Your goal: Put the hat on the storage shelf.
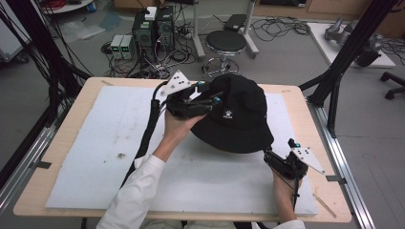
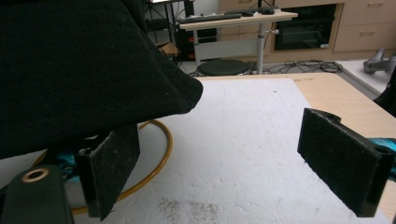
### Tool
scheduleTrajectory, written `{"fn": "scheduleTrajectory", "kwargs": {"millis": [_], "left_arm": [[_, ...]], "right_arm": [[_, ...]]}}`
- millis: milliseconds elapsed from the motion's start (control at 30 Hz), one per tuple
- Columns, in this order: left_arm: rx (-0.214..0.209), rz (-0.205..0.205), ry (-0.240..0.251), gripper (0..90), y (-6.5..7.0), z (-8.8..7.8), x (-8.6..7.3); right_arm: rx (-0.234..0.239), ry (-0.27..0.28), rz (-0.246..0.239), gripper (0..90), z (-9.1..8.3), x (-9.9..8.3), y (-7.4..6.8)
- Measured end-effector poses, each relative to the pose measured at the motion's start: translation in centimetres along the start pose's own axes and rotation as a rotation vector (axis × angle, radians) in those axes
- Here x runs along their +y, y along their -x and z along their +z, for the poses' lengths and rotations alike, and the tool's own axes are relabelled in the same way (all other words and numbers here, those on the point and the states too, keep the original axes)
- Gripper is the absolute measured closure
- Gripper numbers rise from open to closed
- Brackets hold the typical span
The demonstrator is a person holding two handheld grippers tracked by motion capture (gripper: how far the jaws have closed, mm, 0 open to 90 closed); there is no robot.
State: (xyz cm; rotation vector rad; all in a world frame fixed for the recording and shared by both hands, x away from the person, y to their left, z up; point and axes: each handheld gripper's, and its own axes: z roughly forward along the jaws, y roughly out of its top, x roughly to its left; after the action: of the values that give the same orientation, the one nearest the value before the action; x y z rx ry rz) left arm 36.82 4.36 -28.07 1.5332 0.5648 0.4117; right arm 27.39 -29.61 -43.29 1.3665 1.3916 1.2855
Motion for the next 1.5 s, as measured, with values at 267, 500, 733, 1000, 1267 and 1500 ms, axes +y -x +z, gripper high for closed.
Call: {"fn": "scheduleTrajectory", "kwargs": {"millis": [267, 500, 733, 1000, 1267, 1500], "left_arm": [[0.099, -0.024, 0.03, 38.6, -2.2, -4.0, -0.2], [0.219, -0.035, 0.073, 37.6, -4.4, -8.7, -0.6], [0.359, -0.041, 0.125, 36.9, -6.3, -14.0, -0.8], [0.535, -0.033, 0.208, 36.7, -7.8, -19.2, -2.2], [0.665, -0.02, 0.225, 36.0, -8.5, -22.8, -4.6], [0.758, -0.034, 0.207, 33.3, -9.2, -25.0, -6.5]], "right_arm": [[-0.004, 0.001, -0.002, 12.5, -0.1, 0.0, 0.0], [-0.006, -0.007, -0.002, 12.4, -0.2, 0.0, 0.1], [-0.013, -0.006, 0.002, 12.4, -0.4, -0.1, 0.1], [-0.027, -0.016, 0.003, 12.3, -0.7, -0.2, 0.3], [-0.045, -0.018, 0.012, 12.2, -0.8, -0.2, 0.6], [-0.056, -0.022, 0.008, 12.2, -1.0, -0.2, 0.7]]}}
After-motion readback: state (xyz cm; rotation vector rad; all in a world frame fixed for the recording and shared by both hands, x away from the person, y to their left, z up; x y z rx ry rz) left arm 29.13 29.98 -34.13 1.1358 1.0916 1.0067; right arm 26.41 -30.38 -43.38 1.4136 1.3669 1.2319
